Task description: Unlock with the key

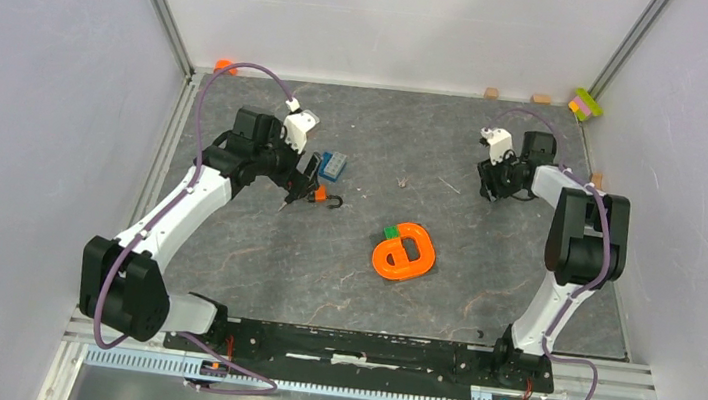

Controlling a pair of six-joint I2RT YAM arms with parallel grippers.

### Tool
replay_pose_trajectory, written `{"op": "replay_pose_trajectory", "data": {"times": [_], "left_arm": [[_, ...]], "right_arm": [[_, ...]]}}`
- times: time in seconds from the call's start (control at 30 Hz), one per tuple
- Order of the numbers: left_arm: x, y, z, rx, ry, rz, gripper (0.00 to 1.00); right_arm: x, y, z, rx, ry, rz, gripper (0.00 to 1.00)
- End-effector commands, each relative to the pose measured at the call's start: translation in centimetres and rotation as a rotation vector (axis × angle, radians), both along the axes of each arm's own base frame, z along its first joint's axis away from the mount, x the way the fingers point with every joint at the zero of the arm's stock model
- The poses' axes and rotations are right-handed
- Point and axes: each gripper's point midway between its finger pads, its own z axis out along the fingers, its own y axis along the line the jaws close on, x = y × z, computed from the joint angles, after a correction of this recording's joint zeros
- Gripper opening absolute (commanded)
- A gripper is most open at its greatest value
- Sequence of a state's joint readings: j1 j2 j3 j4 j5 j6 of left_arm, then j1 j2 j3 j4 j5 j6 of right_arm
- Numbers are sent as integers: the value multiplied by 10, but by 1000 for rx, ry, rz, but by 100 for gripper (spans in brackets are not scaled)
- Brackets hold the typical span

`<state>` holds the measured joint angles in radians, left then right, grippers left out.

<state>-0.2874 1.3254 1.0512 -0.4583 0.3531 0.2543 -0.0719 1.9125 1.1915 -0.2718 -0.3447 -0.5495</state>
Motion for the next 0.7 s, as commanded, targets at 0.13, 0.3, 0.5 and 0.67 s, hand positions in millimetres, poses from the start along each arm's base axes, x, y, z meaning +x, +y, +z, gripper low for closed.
{"op": "replay_pose_trajectory", "data": {"times": [0.13,0.3,0.5,0.67], "left_arm": [[-2,-5,13,-45,-26,-7,100],[-1,-5,11,-43,-23,-8,100],[-1,-4,9,-42,-17,-8,100],[-2,-5,10,-44,-19,-11,100]], "right_arm": [[-16,31,-5,140,66,83,39],[-43,61,-4,188,75,121,31],[-77,114,-6,176,83,227,29],[-95,149,-7,146,98,339,29]]}}
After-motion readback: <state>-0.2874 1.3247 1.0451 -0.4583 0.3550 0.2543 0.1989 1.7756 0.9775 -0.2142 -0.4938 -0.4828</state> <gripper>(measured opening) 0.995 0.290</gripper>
